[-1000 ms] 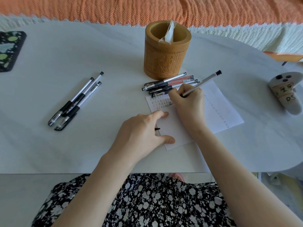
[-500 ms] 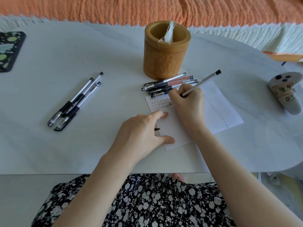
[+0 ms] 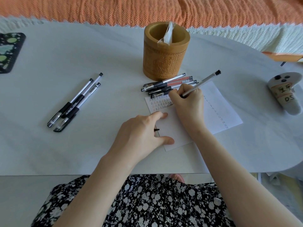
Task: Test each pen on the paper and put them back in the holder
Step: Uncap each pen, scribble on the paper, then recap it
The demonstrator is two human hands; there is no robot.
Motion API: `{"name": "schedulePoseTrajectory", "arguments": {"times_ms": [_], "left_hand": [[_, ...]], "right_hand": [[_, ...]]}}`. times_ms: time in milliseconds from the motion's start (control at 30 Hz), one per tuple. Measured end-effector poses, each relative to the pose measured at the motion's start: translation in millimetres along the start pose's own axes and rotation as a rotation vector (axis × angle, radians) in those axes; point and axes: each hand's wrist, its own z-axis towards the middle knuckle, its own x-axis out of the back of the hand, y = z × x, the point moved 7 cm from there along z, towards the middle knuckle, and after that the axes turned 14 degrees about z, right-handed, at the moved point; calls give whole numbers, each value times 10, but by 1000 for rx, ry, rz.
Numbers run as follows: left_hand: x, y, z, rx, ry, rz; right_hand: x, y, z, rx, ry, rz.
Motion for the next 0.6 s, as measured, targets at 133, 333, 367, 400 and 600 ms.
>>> {"name": "schedulePoseTrajectory", "arguments": {"times_ms": [133, 333, 367, 400, 600], "left_hand": [[62, 21, -17, -49, 52, -119], [175, -32, -17, -79, 98, -437], [168, -30, -19, -80, 87, -447], [162, -27, -21, -82, 83, -452], [130, 28, -23, -115, 68, -496]], "right_hand": [[74, -36, 38, -59, 39, 192], [33, -131, -35, -307, -245, 684], [36, -131, -64, -321, -261, 667], [36, -134, -93, -318, -275, 624], [-77, -166, -199, -314, -394, 413]]}}
